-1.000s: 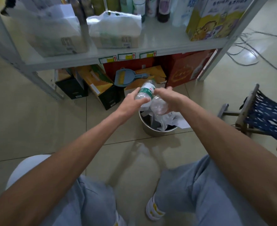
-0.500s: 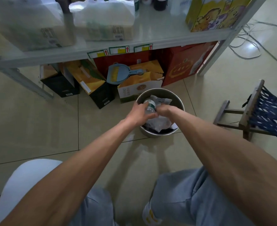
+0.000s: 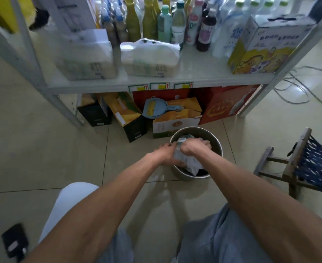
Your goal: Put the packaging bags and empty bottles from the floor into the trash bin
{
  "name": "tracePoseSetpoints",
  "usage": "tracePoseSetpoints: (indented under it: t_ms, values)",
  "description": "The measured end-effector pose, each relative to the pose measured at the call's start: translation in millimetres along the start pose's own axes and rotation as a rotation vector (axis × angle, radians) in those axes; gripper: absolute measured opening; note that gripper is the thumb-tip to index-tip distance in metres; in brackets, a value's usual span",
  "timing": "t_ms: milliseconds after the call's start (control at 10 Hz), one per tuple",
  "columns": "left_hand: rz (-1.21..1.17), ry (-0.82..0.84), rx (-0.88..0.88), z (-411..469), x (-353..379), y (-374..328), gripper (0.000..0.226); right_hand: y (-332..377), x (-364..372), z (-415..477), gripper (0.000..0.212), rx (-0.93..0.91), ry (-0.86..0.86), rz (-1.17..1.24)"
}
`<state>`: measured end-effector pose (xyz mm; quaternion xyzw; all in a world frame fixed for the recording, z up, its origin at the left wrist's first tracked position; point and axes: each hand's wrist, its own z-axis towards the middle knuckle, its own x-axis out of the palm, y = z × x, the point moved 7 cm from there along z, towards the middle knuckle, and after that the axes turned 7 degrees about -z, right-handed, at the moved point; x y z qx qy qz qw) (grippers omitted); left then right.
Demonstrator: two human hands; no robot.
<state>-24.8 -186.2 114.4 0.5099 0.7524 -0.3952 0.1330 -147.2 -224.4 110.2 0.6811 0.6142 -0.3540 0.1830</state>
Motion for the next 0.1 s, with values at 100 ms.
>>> tracePoseSetpoints:
  t_ms: [100]
  values:
    - [-0.064,0.017,0.007,-31.9,-29.1,-3.4,0.105,7.4,-39.3,-56.3,0.065,-0.089,-0.141,0.049]
